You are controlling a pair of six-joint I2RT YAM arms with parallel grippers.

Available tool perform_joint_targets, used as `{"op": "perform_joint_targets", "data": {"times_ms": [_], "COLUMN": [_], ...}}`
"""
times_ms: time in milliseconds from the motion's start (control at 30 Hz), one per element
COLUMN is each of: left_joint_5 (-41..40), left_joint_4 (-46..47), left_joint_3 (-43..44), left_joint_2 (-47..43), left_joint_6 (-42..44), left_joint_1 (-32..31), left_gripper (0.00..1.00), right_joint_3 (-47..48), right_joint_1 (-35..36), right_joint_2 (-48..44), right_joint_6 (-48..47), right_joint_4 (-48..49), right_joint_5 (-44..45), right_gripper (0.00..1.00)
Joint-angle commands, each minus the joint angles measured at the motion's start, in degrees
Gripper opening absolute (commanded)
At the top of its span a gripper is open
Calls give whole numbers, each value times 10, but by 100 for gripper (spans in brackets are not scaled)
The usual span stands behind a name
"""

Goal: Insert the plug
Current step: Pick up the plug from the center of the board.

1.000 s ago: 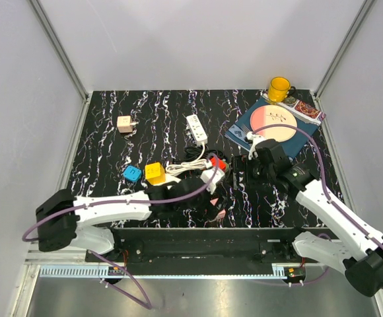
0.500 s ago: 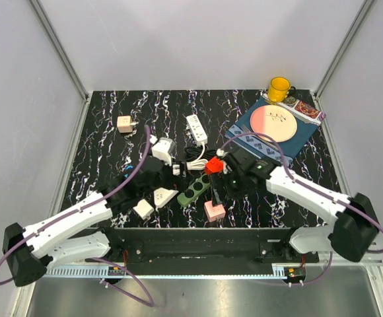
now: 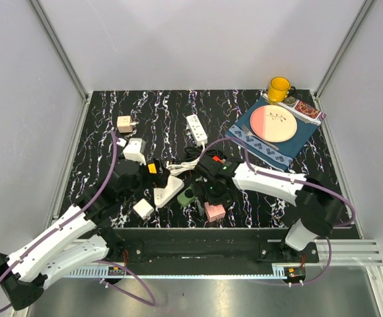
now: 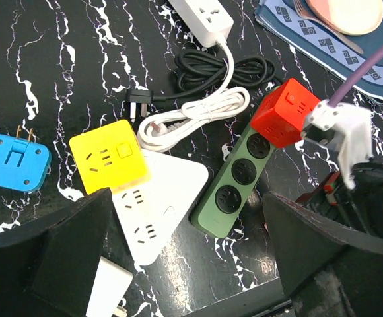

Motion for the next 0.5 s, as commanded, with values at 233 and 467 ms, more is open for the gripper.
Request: {"op": "perform_joint_targets", "data": {"times_ms": [233, 467], "left_joint_5": [-7, 33], "left_joint_4": [6, 44], "left_joint_3": [-18, -37], "left_joint_2": [-23, -35], "left_joint_6": [1, 4], "left_joint_1": [4, 4], "left_gripper": [99, 99], "right_joint_3": [41, 57], "right_joint_1": [29, 29], "right_joint_2": [54, 0], "right_joint_6": [29, 13], "right_joint_4": [-18, 9], "right_joint_5": [48, 76], "right_gripper": [77, 29]}}
